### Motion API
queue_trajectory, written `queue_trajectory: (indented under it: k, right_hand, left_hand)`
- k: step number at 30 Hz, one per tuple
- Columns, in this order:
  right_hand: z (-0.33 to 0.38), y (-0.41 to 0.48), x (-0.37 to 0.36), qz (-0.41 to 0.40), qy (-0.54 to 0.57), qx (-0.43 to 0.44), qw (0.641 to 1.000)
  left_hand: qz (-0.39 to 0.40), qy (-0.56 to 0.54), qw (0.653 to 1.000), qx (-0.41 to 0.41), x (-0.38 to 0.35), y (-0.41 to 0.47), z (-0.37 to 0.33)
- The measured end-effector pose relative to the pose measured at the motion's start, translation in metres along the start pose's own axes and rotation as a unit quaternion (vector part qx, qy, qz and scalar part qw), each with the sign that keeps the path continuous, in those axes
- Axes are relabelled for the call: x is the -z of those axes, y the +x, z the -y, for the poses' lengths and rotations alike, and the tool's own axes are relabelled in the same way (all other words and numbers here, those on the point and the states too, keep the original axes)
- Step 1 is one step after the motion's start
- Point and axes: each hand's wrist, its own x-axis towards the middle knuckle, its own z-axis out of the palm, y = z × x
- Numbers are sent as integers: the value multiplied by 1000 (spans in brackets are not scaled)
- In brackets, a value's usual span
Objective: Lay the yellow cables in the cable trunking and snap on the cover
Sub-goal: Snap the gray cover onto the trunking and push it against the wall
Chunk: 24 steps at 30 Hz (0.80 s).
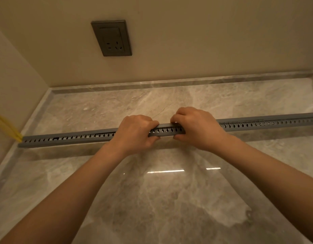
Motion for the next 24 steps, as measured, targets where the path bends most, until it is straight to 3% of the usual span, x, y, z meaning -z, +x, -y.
queue_trajectory:
  k: [2,8,24]
  right_hand:
    - [-4,4,2,37,-17,3,999]
    - [-3,11,3,35,-42,23,998]
    - [-6,19,6,76,-28,34,996]
  left_hand:
    - [5,8,1000,5,0,0,0]
    - [43,80,995,36,5,5,-11]
    - [74,55,996,-1,8,17,-15]
